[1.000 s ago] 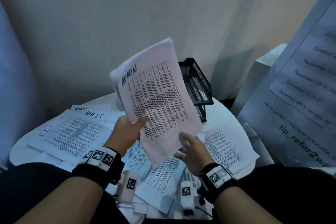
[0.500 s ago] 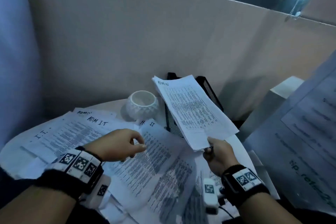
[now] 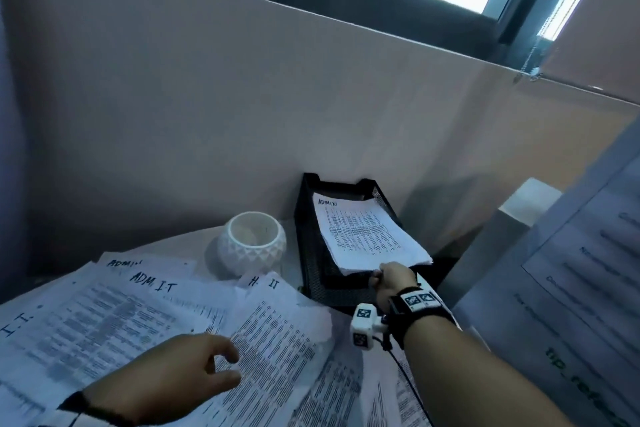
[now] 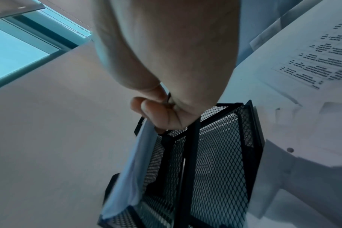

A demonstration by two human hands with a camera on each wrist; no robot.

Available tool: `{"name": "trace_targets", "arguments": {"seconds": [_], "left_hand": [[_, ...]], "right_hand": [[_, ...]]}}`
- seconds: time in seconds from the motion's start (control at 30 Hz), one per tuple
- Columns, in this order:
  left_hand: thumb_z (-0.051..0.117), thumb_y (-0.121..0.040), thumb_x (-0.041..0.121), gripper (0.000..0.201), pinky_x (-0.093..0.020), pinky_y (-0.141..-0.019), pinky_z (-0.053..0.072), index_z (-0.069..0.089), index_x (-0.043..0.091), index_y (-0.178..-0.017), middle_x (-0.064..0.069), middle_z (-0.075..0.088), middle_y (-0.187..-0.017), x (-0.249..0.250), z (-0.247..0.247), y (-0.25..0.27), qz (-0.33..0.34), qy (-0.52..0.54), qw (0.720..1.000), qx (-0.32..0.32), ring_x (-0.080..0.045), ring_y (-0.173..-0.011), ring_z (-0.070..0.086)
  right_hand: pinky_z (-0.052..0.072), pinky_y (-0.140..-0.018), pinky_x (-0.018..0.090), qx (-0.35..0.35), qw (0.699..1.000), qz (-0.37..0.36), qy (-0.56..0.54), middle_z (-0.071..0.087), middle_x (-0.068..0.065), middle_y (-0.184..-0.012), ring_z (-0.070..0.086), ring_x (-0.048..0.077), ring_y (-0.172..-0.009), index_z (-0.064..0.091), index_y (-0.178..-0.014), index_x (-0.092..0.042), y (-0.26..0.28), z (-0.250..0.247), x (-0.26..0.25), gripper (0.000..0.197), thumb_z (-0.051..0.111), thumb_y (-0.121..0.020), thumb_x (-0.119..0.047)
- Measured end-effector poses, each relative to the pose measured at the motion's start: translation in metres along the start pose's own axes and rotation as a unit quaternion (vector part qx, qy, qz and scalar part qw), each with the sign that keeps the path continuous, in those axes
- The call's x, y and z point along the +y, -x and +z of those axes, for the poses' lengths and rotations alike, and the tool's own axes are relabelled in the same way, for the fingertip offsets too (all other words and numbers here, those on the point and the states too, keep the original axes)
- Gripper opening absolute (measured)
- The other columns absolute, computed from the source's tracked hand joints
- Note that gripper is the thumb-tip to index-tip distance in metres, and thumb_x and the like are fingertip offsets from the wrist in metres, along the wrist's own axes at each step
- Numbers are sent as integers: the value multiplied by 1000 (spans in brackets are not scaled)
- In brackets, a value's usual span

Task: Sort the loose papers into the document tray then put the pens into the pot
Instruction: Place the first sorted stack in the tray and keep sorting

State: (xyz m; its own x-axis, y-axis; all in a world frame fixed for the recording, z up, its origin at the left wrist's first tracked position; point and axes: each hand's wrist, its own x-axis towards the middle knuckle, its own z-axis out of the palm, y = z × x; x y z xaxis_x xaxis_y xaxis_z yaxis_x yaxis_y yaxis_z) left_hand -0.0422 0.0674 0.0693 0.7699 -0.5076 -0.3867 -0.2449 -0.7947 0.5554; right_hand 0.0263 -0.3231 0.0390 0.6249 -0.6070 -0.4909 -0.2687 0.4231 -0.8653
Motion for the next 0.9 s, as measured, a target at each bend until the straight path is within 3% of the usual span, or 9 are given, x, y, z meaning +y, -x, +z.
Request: {"name": "trace_targets", "arguments": {"seconds": [0.1, 0.17, 0.23, 0.3, 0.43, 0.5, 0.63, 0.77, 0.9], "left_hand": [[60, -86, 71, 34, -12, -76, 48, 62, 53, -115, 18, 71, -94, -1, -3, -1, -4, -4, 1000, 4, 5, -86, 66], [59, -87, 71, 33, -13, -75, 48, 62, 53, -115, 18, 71, -95, 0, -3, -2, -3, -5, 1000, 2, 5, -86, 66], [59, -87, 71, 35, -13, -75, 48, 62, 53, -117, 17, 71, -95, 1, -2, -3, -1, -7, 1000, 1, 5, -85, 66], [60, -89, 69, 35, -13, -73, 49, 62, 51, -119, 17, 72, -93, 3, -2, -4, 0, -10, 1000, -4, 4, -82, 67], [61, -90, 66, 38, -12, -64, 45, 63, 47, -123, 17, 72, -89, 5, 1, -7, -2, -16, 1000, -8, 8, -72, 66], [61, -92, 65, 40, -13, -64, 44, 63, 44, -126, 17, 71, -88, 7, 3, -9, -6, -31, 999, -14, 7, -71, 64], [61, -95, 60, 41, -16, -64, 43, 63, 40, -131, 16, 70, -93, 12, 3, -13, -5, -41, 999, -7, 4, -74, 61], [62, -93, 61, 45, -21, -66, 44, 64, 37, -131, 12, 70, -99, 7, 6, -15, -19, -39, 999, 6, 1, -75, 61], [63, -93, 60, 43, -23, -67, 44, 65, 36, -128, 10, 73, -105, 2, 8, -15, -31, -35, 999, 24, -2, -78, 63]], "right_hand": [[54, -43, 20, -19, 999, 19, -40, 57, 12, -91, 60, 19, -74, 55, -112, 0, -4, 12, 0, 16, 40, -107, 1], [62, -54, 33, -22, 995, 26, -98, 57, 25, -117, 65, 28, -84, 43, -142, 7, -6, 19, 0, 35, 38, -107, 2], [62, -72, 44, -47, 993, 33, -105, 41, 29, -149, 68, 38, -99, 33, -151, 10, -3, 20, 0, 44, 37, -107, 3], [60, -79, 45, -66, 994, 27, -78, 35, 27, -155, 66, 42, -111, 33, -151, 9, 3, 14, 2, 46, 40, -107, 1], [55, -53, 32, -38, 999, -16, -14, 63, 19, -101, 67, 27, -69, 57, -110, 0, 16, -4, 21, 14, 47, -102, -3], [42, -44, 27, -31, 999, -19, 23, 55, 9, -68, 51, 21, -49, 55, -86, -8, 24, -14, 41, 15, 49, -99, -3], [41, -50, 29, -33, 990, 15, 133, 54, 14, -73, 49, 21, -55, 59, -85, -5, 46, -30, 98, 14, 52, -94, 3], [21, -51, 29, -73, 975, 79, 194, 29, 5, -61, 26, 13, -45, 38, -76, -14, 62, -26, 155, 26, 51, -92, 2], [28, -49, 28, -82, 968, 101, 215, 36, 6, -62, 35, 15, -38, 45, -88, -7, 69, -12, 183, 20, 64, -93, -3]]}}
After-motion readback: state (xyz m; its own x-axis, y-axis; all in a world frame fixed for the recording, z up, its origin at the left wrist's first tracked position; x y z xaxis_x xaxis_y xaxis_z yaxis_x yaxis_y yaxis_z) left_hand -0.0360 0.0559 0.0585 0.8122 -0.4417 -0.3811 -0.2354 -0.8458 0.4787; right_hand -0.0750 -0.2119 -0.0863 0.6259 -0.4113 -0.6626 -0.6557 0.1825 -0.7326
